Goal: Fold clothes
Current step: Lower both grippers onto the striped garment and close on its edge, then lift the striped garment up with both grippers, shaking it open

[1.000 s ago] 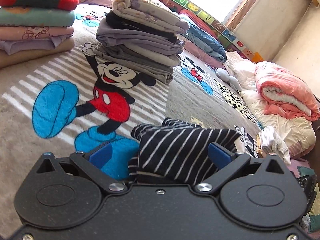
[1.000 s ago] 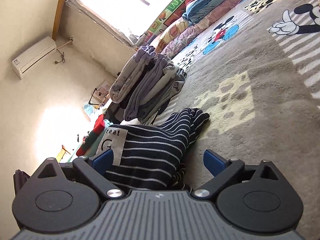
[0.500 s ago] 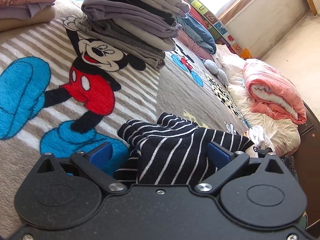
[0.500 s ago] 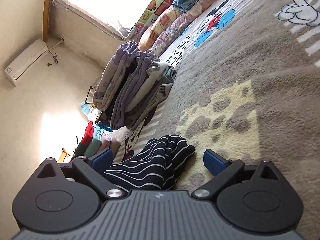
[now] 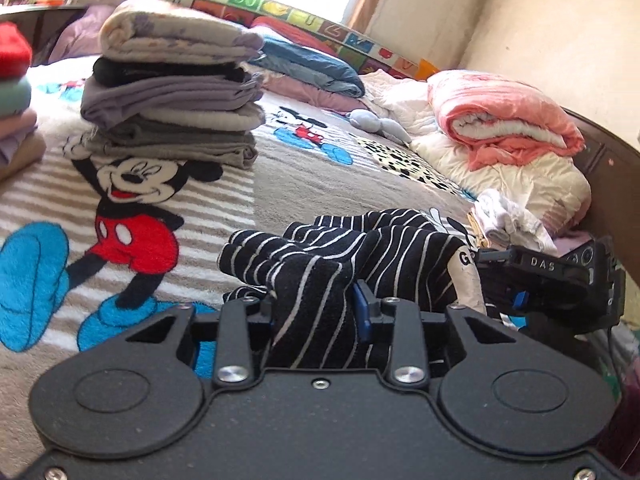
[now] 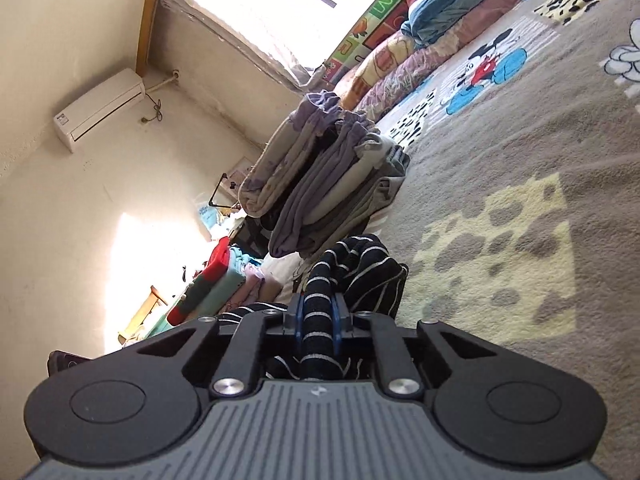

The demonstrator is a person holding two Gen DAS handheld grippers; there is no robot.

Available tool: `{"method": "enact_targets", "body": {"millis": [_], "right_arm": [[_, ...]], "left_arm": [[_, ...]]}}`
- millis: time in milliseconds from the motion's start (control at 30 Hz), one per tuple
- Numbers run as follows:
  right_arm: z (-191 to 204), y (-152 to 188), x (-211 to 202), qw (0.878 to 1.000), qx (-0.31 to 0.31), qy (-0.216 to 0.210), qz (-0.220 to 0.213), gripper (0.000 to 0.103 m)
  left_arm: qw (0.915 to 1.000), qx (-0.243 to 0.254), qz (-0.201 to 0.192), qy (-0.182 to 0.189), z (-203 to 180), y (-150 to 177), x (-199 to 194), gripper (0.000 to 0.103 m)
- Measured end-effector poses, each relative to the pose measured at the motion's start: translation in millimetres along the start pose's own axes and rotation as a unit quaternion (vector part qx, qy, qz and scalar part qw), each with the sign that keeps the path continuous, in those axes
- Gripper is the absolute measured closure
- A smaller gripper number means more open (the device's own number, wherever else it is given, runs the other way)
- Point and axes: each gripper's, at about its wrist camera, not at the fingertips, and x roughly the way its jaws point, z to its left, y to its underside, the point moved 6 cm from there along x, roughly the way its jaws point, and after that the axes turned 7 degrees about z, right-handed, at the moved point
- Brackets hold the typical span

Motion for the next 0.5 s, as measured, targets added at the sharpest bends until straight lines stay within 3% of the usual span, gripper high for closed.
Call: {"method": "enact_targets", "body": {"millis": [133,233,500], "right_arm": [[23.2,10.8,-30.2,1.000,-0.017,0.004,-0.026,0.088],[39.7,21.5,-52.1,0.999,-0.029,0.007,-0.038,0.088],[64.1,82.1,-102.6,0.998,-0.019,0.036,-0.045,0.088]], "left_arm": [[0.9998,0.013,0.010,0.009,-13.8,11.3,-12.9,0.074],[0.9987,0.049,0.016,0.000,-33.1,22.3,-26.8,0.074],[0.9928,0.114,0.037,-0.008,-74.5,63.7,-55.4,0.074]]}}
